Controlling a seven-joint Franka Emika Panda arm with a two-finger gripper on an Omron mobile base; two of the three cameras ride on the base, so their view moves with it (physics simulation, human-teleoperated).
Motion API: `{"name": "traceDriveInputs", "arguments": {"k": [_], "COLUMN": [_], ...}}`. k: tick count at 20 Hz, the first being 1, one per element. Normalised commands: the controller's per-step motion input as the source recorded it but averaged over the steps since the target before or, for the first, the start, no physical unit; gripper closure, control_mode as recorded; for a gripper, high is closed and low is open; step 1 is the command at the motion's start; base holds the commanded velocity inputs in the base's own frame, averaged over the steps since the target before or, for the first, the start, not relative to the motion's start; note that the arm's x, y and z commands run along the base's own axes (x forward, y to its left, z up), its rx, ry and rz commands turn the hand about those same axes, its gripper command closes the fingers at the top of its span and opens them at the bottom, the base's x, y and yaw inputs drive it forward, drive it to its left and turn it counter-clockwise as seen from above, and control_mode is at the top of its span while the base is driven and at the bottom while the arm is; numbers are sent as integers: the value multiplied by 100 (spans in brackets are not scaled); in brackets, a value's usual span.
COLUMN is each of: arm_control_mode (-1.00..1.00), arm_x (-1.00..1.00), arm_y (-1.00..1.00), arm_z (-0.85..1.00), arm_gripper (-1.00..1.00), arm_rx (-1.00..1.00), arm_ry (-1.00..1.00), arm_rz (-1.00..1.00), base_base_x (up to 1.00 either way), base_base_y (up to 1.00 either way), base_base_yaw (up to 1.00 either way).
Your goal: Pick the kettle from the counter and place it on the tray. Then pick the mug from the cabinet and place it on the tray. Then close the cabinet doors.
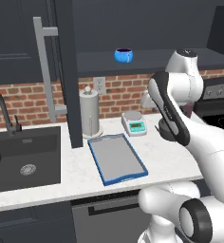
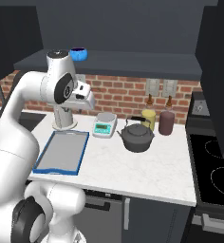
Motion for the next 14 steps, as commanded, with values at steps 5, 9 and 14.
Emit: {"name": "traceDriveInputs", "arguments": {"k": [5,9,14], "arm_control_mode": [-100,-100,-100], "arm_x": [-8,-17,-2], "arm_y": [-4,-39,-68], "arm_z": [-4,-18,-28], "arm_gripper": [-100,-100,-100], "arm_rx": [0,5,11], "arm_ry": [-1,0,0], "arm_rz": [0,-5,0], "base_base_x": [0,0,0], "base_base_y": [0,0,0], "base_base_yaw": [0,0,0]}}
